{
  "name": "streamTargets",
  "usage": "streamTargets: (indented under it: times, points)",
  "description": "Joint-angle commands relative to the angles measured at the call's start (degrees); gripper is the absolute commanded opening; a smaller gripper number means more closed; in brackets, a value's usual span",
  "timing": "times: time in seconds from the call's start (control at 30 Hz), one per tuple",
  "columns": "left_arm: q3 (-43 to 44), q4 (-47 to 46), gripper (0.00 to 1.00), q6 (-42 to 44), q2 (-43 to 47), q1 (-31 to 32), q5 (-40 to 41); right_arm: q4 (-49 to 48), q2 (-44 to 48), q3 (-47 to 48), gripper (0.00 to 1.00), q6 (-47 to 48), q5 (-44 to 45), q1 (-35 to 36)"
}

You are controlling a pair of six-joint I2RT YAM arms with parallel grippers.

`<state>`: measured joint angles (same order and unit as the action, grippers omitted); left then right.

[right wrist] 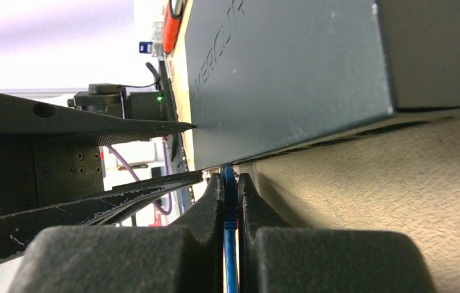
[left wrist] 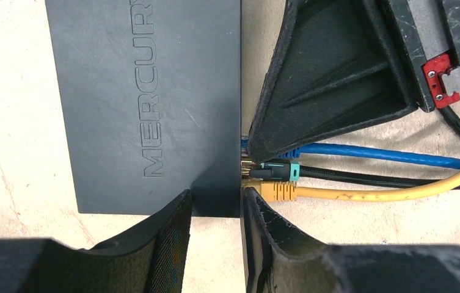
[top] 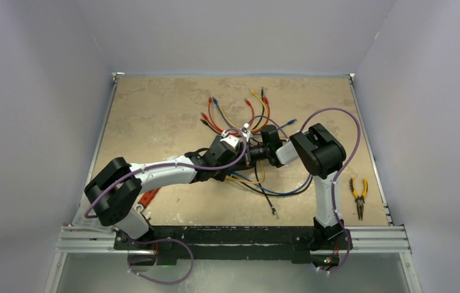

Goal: Pull the plug from the switch port
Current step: Pull the connector from the switch port.

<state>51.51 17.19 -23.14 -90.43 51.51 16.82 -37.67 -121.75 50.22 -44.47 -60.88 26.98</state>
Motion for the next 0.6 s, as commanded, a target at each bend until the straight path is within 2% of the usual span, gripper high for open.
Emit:
streamTargets:
  times: [0.0,0.27,0.57]
  points:
    - [-1.7,1.6,0.34,-0.2,-3.2,-0.2,0.8,-0.8,-3.3,0.7,0.0,5.5,6.4,0.4]
    - [-0.9,3.1,0.36,-2.4,-7.5,-0.2,5.7,3.3,-1.1,0.1,0.0,9.1,5.9,0.4]
    - [-1.3,6.5,0.24,-4.7,-9.1,-2.5,9.5,10.8,1.8,-0.8,0.0,15.1,4.8,0.4]
